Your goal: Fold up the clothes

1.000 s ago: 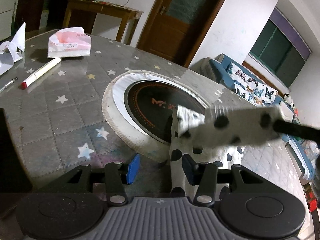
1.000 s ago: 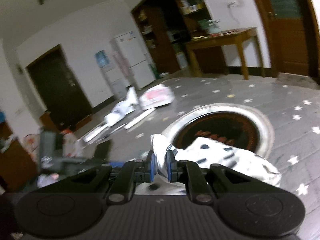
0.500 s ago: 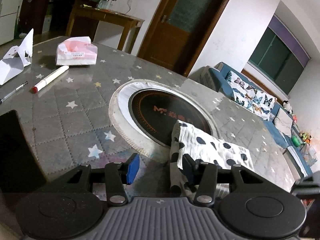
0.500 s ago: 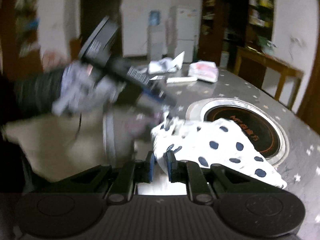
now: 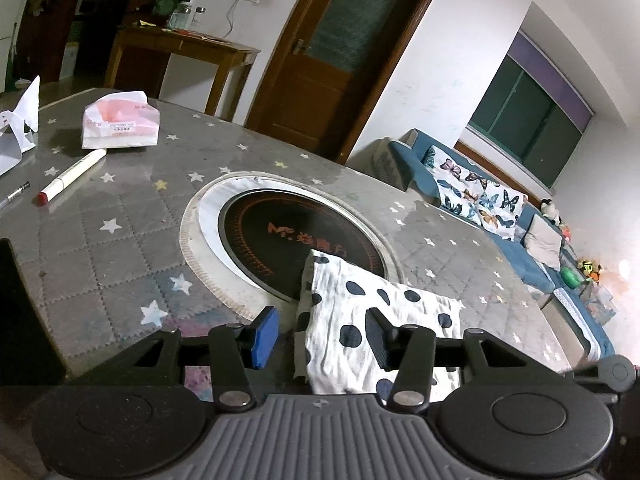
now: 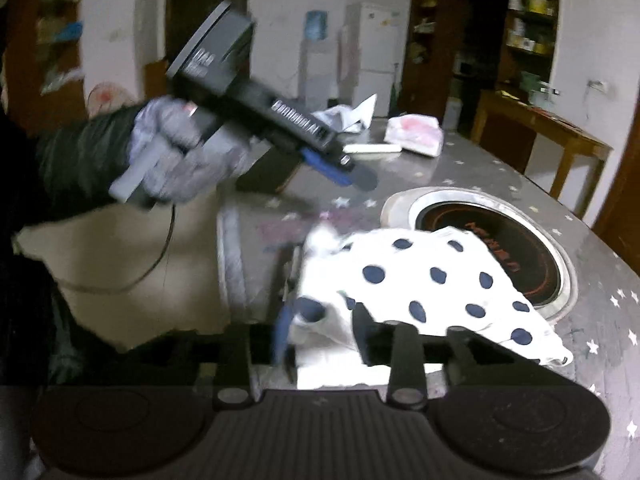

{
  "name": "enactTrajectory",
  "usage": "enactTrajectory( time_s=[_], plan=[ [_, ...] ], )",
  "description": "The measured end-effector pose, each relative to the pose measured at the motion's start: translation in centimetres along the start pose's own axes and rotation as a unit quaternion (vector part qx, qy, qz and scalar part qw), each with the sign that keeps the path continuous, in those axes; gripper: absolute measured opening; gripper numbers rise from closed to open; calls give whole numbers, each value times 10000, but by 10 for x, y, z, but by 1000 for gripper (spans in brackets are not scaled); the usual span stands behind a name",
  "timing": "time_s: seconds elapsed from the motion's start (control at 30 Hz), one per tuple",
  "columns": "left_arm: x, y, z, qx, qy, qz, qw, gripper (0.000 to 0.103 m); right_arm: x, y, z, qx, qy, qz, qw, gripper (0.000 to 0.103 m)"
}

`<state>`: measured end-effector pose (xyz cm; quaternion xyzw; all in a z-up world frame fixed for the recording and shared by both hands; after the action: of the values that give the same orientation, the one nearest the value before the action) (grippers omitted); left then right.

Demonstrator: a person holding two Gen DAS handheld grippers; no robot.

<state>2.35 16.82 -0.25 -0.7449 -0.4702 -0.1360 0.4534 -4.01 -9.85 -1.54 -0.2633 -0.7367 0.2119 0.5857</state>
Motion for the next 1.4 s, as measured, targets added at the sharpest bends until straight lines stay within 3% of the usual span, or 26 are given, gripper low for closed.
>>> enactTrajectory(
  time_s=[0.03,0.13,0.2,0.33,0.47,0.5,0.53,0.63,0.87,1.03,1.17,1.4],
  plan=[
    [0,0,0,-7,-8,7,10000,52,1,1,-2,-18,29,3,10000,46],
    [-2,0,0,-52,-26,57,10000,52,0,8,4,75,-104,81,9999,47],
    [-6,1,-2,-62,-2,99,9999,53,0,18,12,73,-365,152,9992,55],
    [-11,5,-3,-66,-8,180,9998,53,-3,37,27,-98,-1024,400,9939,55],
    [-13,6,-4,-67,-15,216,9997,53,-9,52,36,-359,-1635,665,9836,44],
    [-14,7,-4,-70,-17,226,9997,53,-10,52,36,-387,-1679,676,9827,33],
    [-14,7,-4,-75,-16,238,9997,53,-10,53,36,-410,-1715,683,9820,29],
    [-15,6,-7,-117,1,261,9996,53,-4,41,30,-378,-1533,510,9861,20],
    [-17,5,-26,-371,140,288,9988,53,-5,23,21,-302,-1402,436,9887,19],
    [-27,12,-41,-575,291,429,9970,52,-16,33,30,-78,-1347,517,9895,31],
    [-41,16,-47,-765,497,581,9941,51,-8,15,12,-45,-853,324,9958,35],
    [-61,23,-41,-727,554,829,9924,49,-7,5,-55,-655,253,203,9973,40]
  ],
)
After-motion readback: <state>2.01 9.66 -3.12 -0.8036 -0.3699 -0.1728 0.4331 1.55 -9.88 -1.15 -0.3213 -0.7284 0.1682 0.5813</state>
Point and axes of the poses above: each gripper's, at about its wrist camera, not at the fingertips, and y roughly the way its jaws point, z to its left, x to its top, the point moved 7 cm from there along y, roughly the way its jaws point, and after that the axes turned 13 degrees about -y, right-handed, at the moved point
